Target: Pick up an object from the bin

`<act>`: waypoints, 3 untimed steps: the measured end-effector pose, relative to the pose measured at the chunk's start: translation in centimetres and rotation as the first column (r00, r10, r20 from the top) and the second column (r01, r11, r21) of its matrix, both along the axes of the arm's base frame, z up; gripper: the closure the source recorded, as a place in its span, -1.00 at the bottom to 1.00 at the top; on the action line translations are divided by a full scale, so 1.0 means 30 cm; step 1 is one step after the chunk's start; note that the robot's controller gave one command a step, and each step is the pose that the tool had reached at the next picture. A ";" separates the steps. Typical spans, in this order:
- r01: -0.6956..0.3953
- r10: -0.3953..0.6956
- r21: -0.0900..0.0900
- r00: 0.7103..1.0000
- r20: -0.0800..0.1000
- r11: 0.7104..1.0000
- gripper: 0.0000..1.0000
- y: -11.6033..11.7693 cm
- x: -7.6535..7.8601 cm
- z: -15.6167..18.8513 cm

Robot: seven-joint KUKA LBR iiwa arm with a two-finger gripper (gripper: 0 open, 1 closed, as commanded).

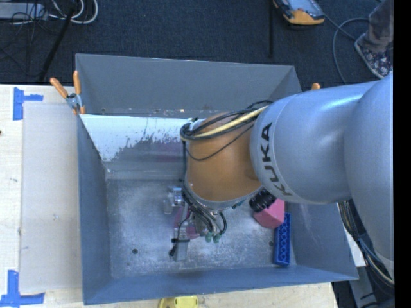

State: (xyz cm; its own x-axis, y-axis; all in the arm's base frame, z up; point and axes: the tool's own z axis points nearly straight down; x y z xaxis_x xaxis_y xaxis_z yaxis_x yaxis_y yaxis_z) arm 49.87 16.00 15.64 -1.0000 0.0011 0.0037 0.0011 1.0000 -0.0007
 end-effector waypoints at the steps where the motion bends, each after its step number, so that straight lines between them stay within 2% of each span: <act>1: -0.070 0.070 0.003 0.998 0.000 0.998 -1.00 -0.060 0.017 0.007; 2: -0.122 0.122 0.000 0.993 0.000 0.993 -1.00 -0.207 0.028 -0.004; 3: -0.139 0.139 0.001 0.990 0.009 0.990 -1.00 -0.250 0.142 -0.092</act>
Offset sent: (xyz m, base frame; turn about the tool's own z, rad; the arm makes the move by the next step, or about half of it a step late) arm 0.0088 -0.0680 -0.0019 -0.1245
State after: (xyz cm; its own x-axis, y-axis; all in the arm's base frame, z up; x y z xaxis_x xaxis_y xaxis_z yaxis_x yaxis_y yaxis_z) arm 54.13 8.50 12.89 -0.9905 -0.1378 -0.0055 -0.1378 0.9905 0.0005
